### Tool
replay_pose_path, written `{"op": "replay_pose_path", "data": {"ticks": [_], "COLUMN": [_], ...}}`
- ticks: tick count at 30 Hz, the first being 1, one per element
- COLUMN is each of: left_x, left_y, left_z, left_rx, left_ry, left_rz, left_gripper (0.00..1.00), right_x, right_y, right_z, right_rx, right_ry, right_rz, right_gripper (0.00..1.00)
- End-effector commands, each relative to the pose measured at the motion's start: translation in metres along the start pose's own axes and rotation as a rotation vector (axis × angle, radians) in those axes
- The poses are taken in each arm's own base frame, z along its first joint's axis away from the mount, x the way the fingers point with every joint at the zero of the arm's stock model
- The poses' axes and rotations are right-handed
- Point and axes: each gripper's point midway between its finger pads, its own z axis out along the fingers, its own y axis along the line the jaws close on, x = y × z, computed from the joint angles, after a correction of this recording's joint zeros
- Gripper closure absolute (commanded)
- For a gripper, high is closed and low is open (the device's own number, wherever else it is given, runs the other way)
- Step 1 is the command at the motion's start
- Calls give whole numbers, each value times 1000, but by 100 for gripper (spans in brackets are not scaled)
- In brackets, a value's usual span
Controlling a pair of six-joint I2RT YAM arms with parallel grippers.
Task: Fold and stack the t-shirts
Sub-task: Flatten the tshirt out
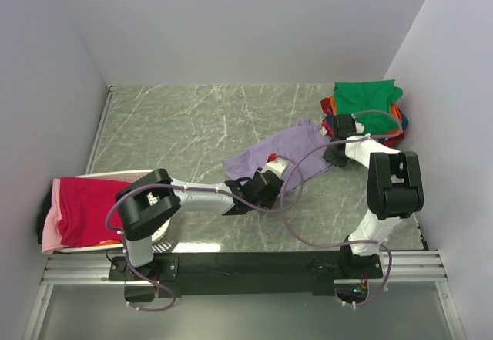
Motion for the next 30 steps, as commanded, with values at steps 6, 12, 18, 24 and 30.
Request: {"op": "replay_pose_path", "data": {"ticks": [6, 12, 18, 24, 30], "left_x": [-6, -51, -135, -204, -235], "left_y": [23, 65, 118, 155, 202], "left_z": [-6, -41, -119, -214, -237], "left_rx": [-126, -258, -375, -387, -393], "left_ry": [-43, -140, -314, -522, -617], "left_rz": [-6, -64, -148, -236, -310], "left_gripper": [100, 100, 100, 100, 100], "right_x": [-18, -47, -60, -75, -87], "right_y": [11, 14, 38, 41, 61], "right_z": [-17, -92, -193, -285, -325], "right_rx": [-44, -86, -193, -294, -453], "right_ry": [-35, -181, -320, -444, -524], "right_rz": [-28, -58, -132, -137, -142], "right_gripper": [100, 100, 100, 100, 95]}}
